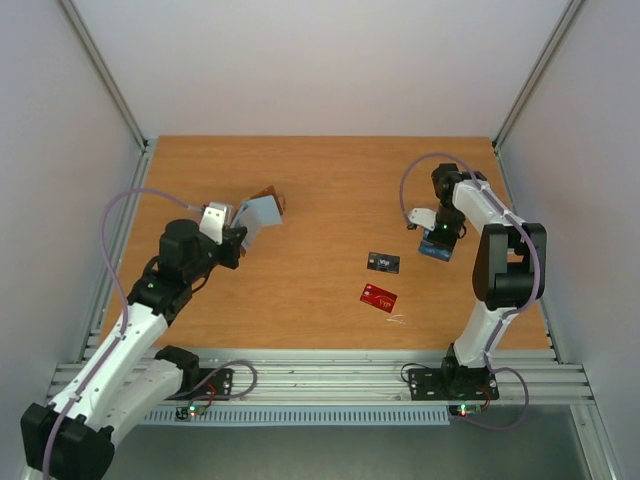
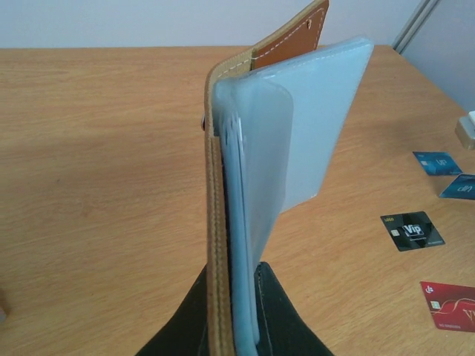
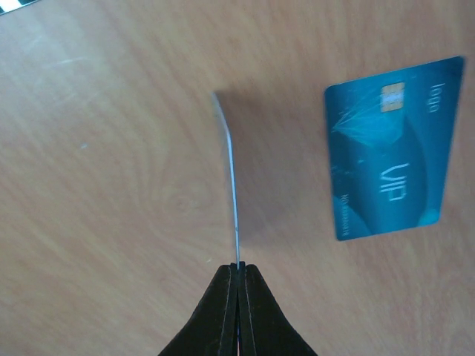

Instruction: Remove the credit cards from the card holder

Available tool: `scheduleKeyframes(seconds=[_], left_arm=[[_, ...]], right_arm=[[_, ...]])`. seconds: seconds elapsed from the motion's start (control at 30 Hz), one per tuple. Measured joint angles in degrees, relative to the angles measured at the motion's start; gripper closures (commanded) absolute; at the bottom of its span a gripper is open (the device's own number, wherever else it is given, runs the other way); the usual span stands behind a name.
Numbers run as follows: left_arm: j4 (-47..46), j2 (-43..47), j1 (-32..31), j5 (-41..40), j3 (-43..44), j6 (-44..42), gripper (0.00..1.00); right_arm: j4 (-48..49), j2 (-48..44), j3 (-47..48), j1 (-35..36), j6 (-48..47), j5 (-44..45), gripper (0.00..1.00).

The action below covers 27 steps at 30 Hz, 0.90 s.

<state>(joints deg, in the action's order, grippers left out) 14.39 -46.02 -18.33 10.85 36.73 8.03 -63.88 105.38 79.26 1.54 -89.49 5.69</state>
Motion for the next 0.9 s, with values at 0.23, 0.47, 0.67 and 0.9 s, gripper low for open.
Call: scheduleKeyframes(seconds=[0.23,0.47,0.67,0.9], left_arm=[[0.02,-2.12,0.55,-0.04,0.0,0.0,1.0],[0.0,-4.17,0.74,-0.02,0.04,-0.07,1.0],[0.0,-5.03,0.96,0.0,0.15,-0.57,1.0],[0.0,-5.03,0.98,0.0,0.22,-0.81,1.0]], right_arm=[[4.7,2.03,1.31,-2.71,-2.34,-1.7,0.99],[4.52,3.67,3.48,-5.4,-4.61,-2.75,0.99],[3.98,4.0,5.2,-6.16,-7.34,-3.37,0.99],[1.07,4.92,8.37,-6.16,-10.27,-6.86,0.99]])
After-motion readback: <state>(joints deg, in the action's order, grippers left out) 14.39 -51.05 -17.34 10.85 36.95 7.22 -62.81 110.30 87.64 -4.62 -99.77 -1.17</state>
